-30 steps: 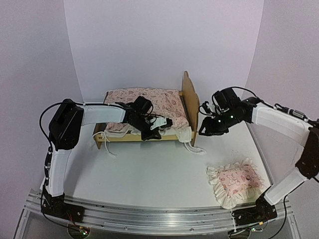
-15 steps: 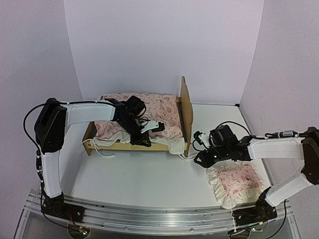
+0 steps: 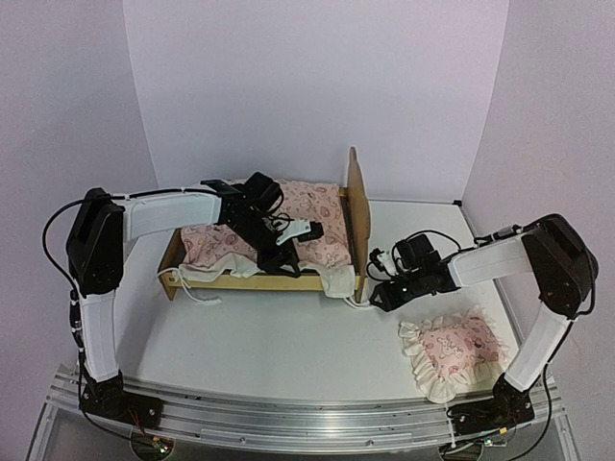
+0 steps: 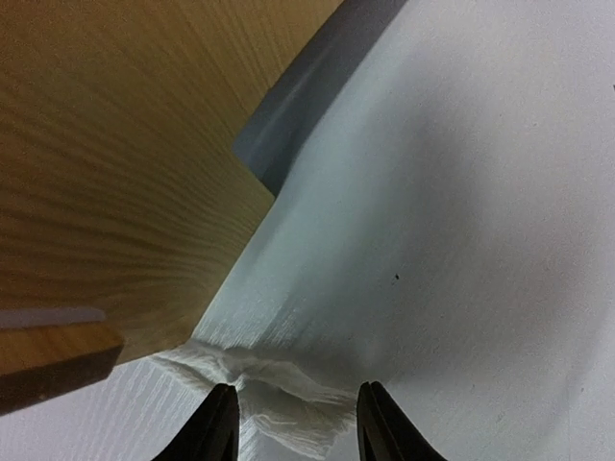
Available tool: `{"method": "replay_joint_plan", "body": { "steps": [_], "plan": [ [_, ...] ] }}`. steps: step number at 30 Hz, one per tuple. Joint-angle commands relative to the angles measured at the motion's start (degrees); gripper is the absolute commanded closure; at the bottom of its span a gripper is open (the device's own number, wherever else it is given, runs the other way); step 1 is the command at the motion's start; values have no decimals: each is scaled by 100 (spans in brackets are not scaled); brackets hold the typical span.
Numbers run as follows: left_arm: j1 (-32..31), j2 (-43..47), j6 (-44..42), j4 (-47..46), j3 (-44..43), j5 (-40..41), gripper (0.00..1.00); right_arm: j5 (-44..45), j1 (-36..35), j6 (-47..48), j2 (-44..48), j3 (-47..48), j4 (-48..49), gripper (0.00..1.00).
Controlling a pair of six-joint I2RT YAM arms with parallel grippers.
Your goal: Set up the pet bed
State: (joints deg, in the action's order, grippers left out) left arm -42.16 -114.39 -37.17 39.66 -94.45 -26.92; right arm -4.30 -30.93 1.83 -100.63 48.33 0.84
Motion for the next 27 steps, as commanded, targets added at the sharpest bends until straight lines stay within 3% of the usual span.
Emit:
{"method": "replay_joint_plan", "body": {
  "steps": [1, 5, 8, 13, 16, 19, 27],
  "plan": [
    [-76, -91, 79, 121, -331, -345, 50, -236, 74, 117, -384, 349, 144, 63],
    [-121, -161, 89, 93, -494, -476, 45, -256, 86, 6, -548, 288, 139, 85],
    [-196, -235, 76, 67, -623, -552, 41, -321, 87, -115, -293, 8, 94, 96],
    [-353, -356, -271, 236, -734, -700, 36, -403, 80, -139, 430, -135, -777, 100],
    [-382, -412, -465, 168, -695, -600, 38, -487, 61, -426, 888, -128, -1318, 100],
    [-389, -473, -584, 57, -669, -437, 50, -552, -78, -506, 1353, -173, -1556, 100],
    [-390, -443, -493, 181, -1005, -93, 100, -540, -720, -308, 2311, 3, -2159, 100]
  ]
}}
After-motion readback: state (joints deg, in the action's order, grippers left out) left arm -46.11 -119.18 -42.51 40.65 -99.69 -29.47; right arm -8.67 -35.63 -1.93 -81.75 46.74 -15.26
